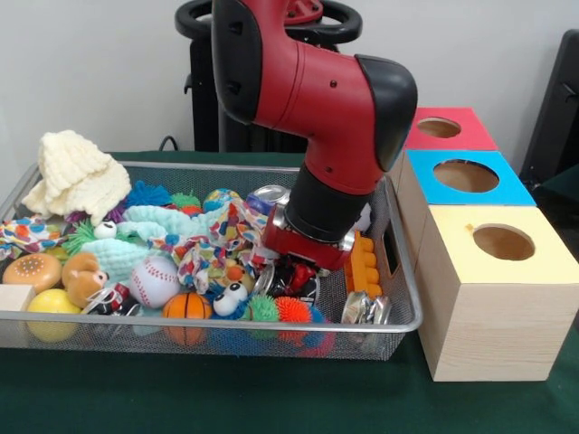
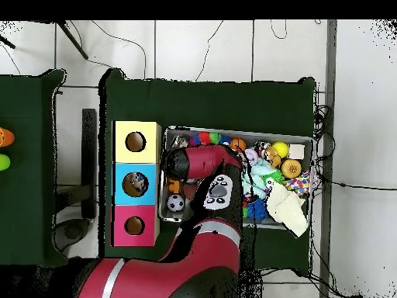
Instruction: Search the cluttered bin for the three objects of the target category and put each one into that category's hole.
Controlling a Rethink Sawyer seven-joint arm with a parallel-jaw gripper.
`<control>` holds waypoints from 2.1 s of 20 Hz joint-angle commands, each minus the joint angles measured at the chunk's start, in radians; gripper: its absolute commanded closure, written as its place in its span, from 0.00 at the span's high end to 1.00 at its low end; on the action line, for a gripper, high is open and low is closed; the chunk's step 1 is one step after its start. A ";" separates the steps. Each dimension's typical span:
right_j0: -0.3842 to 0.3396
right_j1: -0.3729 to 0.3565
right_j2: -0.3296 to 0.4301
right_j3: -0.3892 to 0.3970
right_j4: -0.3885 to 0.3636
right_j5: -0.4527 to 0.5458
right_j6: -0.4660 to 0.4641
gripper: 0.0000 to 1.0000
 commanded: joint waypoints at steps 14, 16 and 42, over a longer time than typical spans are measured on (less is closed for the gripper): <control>-0.016 0.165 -0.059 0.101 0.064 -0.630 0.263 1.00; -0.015 0.138 -0.054 0.115 0.085 -0.582 0.257 1.00; 0.056 -0.007 -0.104 0.245 0.250 -0.414 0.225 1.00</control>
